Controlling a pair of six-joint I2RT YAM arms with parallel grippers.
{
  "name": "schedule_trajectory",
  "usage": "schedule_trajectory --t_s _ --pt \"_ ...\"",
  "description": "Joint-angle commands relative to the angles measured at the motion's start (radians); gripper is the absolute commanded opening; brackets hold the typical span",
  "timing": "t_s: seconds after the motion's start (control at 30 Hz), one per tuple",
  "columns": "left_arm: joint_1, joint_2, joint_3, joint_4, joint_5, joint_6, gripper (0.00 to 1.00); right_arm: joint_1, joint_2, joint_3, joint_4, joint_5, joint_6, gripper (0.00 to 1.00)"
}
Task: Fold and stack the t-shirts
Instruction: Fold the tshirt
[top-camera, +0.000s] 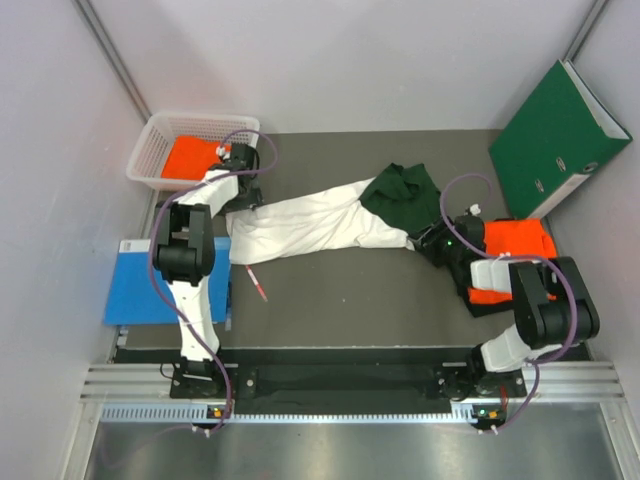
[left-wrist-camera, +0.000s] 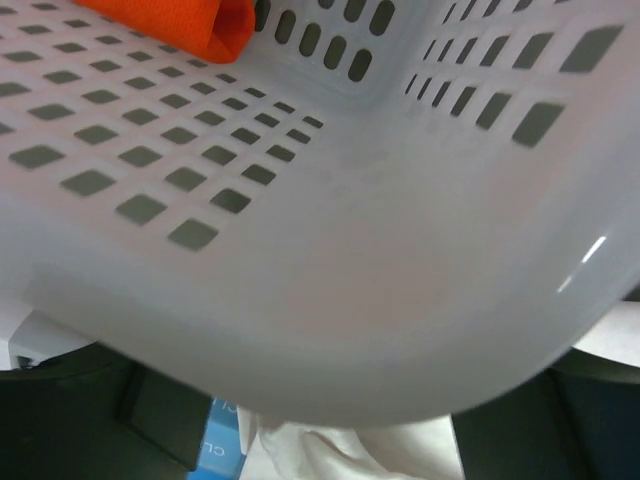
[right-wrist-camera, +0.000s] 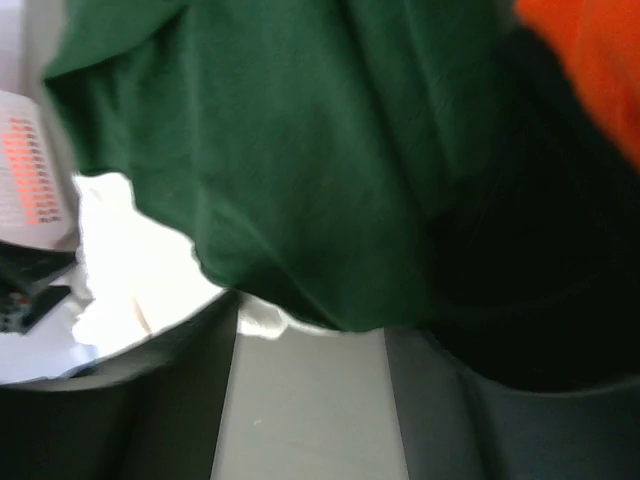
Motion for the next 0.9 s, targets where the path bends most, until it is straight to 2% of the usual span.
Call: schedule_trajectory --t_s 0.0,0.03,0.13,0.2,0.4,0.47,0.5,0.53,0.6,0.7,0.87 --pt "-0.004 0.030 0.080 -0.021 -0.032 0.024 0.79 0.002 0.092 0.096 0.078 0.074 -0.007 0.43" --pt "-0.004 0.038 0.088 -0.026 -0.036 0.024 0.74 0.002 0.121 0.114 0.079 0.076 -0.013 0.31" --pt "-0.008 0.061 0.111 -0.043 -0.041 0.027 0.63 0.002 0.160 0.177 0.075 0.090 -0.045 0.18" --pt "-0.013 0.067 0.109 -0.049 -0.050 0.030 0.57 0.002 0.175 0.229 0.049 0.097 -0.077 0.15" --pt "-0.028 0.034 0.054 -0.049 -0.075 0.025 0.56 -0.006 0.249 0.387 -0.011 0.114 -0.171 0.15" --pt "-0.030 0.009 0.036 -0.047 -0.078 0.019 0.64 -0.008 0.293 0.436 -0.030 0.108 -0.206 0.15" --pt "-0.031 0.001 0.020 -0.049 -0.079 0.016 0.73 -0.008 0.312 0.493 -0.039 0.103 -0.220 0.15" --pt "-0.031 -0.008 0.013 -0.046 -0.081 0.010 0.90 -0.009 0.353 0.524 -0.062 0.100 -0.232 0.15" --pt "-0.031 -0.039 -0.006 -0.046 -0.084 0.007 0.99 -0.012 0.404 0.628 -0.088 0.084 -0.263 0.15" --pt "-0.033 -0.068 -0.011 -0.049 -0.093 0.010 0.99 -0.017 0.506 0.766 -0.146 0.056 -0.289 0.16" --pt "-0.033 -0.118 -0.009 -0.066 -0.099 0.017 0.99 -0.041 0.631 0.907 -0.201 0.068 -0.312 0.16"
